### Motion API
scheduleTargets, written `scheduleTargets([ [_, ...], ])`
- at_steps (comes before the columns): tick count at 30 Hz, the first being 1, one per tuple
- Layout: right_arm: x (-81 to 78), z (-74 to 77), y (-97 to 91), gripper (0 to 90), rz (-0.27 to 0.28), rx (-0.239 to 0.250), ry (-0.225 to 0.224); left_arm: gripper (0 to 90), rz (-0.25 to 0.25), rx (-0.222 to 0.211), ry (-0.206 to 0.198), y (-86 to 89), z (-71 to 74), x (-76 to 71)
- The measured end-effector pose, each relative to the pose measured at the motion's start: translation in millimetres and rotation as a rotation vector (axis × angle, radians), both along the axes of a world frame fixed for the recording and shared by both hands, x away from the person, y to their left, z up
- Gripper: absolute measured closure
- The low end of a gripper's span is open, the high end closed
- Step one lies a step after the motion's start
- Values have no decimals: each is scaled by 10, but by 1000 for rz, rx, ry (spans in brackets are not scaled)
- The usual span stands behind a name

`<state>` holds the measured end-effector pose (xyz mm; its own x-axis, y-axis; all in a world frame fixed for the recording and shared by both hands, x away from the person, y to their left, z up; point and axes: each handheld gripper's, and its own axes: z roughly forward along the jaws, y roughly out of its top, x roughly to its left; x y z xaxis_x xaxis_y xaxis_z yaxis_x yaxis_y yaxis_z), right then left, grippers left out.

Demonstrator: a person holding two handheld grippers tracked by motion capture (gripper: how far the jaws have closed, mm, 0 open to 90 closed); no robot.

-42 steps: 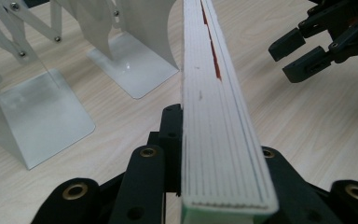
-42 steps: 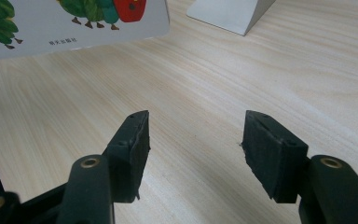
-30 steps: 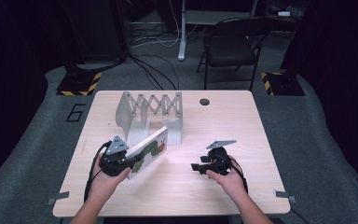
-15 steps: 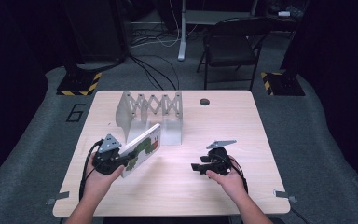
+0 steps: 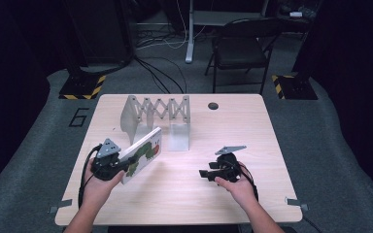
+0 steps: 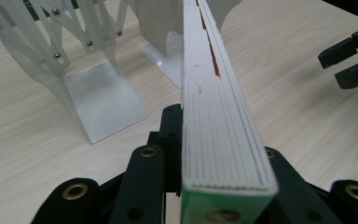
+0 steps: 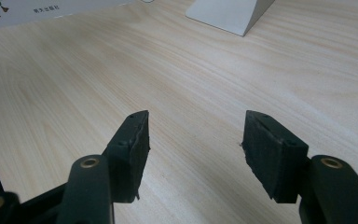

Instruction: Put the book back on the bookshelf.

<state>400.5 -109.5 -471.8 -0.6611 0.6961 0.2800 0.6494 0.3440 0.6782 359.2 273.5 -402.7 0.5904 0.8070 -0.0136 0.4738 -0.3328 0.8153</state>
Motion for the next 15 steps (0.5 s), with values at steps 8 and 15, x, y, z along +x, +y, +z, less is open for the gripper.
scheduleTargets([
  [8,-1,-1,4,410,3,-1,-2,756,23,-15,1,62,0,12],
  [15,0,-1,1,410,3,0,-2,756,38,-14,5,118,4,43],
])
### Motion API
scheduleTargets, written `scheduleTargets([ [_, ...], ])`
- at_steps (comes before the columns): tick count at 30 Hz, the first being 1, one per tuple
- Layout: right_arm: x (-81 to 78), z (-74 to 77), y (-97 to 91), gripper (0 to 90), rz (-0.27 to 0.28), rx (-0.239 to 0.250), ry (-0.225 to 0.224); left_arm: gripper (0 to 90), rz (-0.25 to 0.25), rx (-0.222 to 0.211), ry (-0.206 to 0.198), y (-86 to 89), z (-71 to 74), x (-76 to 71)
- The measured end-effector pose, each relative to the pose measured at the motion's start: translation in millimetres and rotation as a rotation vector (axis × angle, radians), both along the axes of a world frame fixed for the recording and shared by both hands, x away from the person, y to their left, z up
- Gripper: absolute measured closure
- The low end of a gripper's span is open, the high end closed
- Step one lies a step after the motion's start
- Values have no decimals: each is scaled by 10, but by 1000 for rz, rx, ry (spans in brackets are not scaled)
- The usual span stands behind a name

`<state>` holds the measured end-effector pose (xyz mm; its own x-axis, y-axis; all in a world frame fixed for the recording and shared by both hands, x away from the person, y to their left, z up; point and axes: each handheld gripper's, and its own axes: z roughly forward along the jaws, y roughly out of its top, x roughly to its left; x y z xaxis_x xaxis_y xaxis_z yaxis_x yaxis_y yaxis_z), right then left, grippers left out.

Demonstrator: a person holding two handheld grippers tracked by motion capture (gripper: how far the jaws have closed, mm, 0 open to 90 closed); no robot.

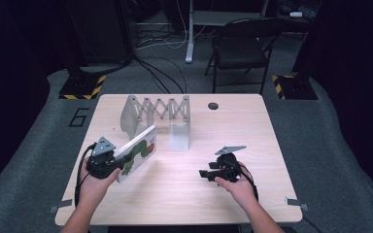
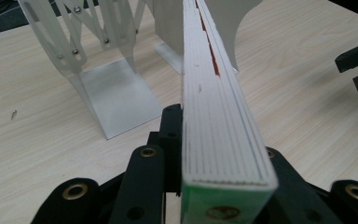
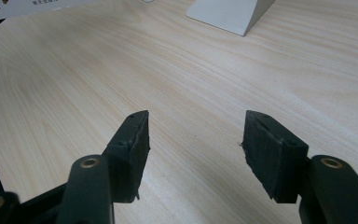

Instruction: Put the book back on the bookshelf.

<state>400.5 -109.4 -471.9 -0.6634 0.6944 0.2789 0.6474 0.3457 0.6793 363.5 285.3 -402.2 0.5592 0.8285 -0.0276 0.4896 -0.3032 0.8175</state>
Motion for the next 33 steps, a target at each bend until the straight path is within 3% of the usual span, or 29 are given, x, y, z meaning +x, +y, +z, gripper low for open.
scheduleTargets([
  [33,1,-1,0,409,0,-1,0,756,115,-25,2,240,-48,191],
])
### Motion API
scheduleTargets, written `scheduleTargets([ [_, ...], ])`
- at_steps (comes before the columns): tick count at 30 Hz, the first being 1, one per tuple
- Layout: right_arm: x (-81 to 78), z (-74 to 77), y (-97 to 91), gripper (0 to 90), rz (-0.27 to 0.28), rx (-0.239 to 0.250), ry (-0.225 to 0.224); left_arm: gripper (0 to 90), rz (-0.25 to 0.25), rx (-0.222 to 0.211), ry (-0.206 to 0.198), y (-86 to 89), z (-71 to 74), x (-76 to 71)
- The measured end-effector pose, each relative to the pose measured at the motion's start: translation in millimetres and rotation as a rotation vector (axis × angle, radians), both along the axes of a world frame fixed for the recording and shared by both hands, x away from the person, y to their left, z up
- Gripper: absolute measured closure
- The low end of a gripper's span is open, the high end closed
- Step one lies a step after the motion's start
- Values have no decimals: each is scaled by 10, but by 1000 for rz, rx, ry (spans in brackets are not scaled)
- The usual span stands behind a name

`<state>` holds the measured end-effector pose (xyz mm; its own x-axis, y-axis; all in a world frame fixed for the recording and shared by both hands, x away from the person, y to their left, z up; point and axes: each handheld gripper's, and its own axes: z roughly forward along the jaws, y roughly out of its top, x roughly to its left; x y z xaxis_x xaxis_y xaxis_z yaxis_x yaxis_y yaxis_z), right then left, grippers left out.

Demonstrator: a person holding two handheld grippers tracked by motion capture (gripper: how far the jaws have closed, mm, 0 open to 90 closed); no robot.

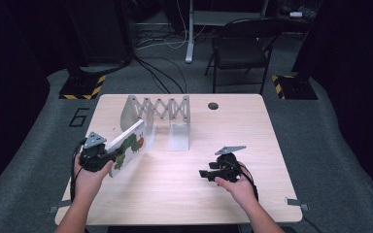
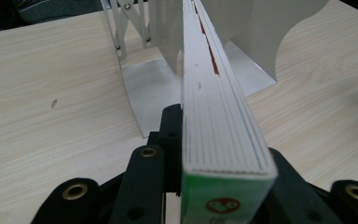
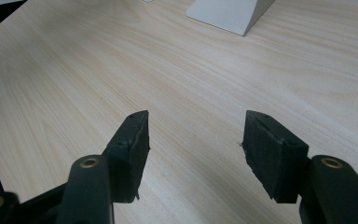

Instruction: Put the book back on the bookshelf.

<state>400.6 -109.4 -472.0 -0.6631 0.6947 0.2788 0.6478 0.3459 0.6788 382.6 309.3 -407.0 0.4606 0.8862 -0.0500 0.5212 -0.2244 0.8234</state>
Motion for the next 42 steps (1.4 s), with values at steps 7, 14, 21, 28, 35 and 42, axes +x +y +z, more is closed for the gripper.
scheduleTargets([
  [7,1,-1,-1,409,0,0,1,756,24,-4,4,4,-31,66],
  [14,-2,4,-8,409,-7,2,3,756,36,6,-3,-10,-67,146],
  [21,-2,7,-21,408,-5,4,0,755,42,19,6,-48,-104,213],
  [28,-8,18,-49,408,-13,8,2,756,64,13,8,-87,-179,264],
  [35,-6,16,-46,408,-9,10,3,755,73,16,6,-101,-226,289],
  [42,-3,9,-34,408,-5,6,3,755,88,21,2,-146,-237,308],
])
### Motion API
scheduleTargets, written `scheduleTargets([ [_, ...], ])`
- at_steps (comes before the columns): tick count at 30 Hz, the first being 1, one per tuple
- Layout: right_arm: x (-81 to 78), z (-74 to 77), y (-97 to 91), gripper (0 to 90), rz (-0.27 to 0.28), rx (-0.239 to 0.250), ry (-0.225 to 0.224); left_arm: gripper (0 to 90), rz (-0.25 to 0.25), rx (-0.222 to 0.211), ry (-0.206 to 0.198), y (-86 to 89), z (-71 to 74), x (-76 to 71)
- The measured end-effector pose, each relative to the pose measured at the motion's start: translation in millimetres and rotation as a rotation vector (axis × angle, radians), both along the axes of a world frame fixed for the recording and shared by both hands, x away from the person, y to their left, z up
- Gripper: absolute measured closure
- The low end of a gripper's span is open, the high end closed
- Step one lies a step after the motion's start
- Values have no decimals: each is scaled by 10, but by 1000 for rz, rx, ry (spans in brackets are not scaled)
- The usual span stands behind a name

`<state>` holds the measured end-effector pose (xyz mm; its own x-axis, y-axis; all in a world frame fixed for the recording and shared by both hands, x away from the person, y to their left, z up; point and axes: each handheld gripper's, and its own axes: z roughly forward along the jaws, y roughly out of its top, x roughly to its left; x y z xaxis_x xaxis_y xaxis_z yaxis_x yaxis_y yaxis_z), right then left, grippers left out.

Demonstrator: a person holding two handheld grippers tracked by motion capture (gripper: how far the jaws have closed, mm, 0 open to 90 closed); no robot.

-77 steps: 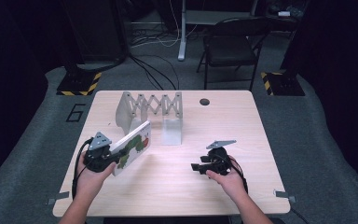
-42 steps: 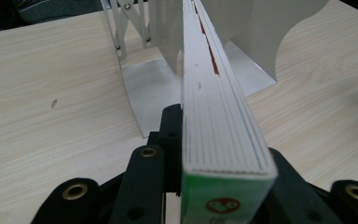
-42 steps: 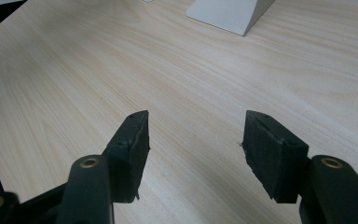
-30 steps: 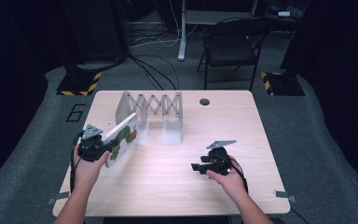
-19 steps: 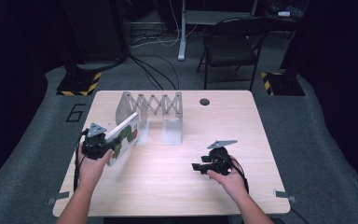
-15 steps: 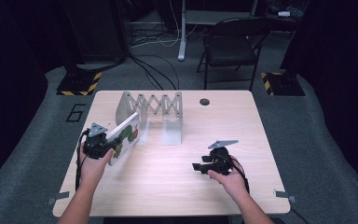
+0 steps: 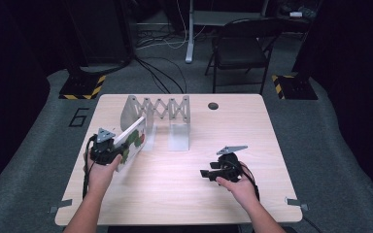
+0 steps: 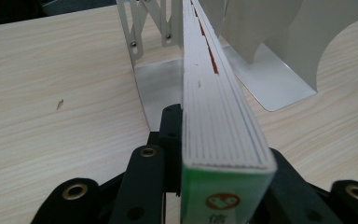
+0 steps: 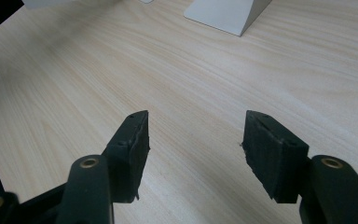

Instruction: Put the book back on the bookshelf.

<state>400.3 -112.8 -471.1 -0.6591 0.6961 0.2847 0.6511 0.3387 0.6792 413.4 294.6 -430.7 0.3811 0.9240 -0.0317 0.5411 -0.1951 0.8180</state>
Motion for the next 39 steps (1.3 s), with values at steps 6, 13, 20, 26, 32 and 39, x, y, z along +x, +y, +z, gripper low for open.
scheduleTargets([
  [6,3,-1,-1,408,0,2,-2,755,18,10,-3,-37,8,41],
  [13,4,0,-11,408,2,1,-4,755,50,15,-6,-125,10,109],
  [20,3,3,-15,408,-4,4,2,755,98,4,-4,-203,11,180],
  [26,2,5,-15,408,-5,6,4,754,136,-5,0,-248,-10,231],
  [32,0,6,-19,408,-3,2,2,753,146,-7,6,-279,-8,275],
  [39,4,1,-20,408,3,-7,-6,753,142,12,11,-334,-41,323],
])
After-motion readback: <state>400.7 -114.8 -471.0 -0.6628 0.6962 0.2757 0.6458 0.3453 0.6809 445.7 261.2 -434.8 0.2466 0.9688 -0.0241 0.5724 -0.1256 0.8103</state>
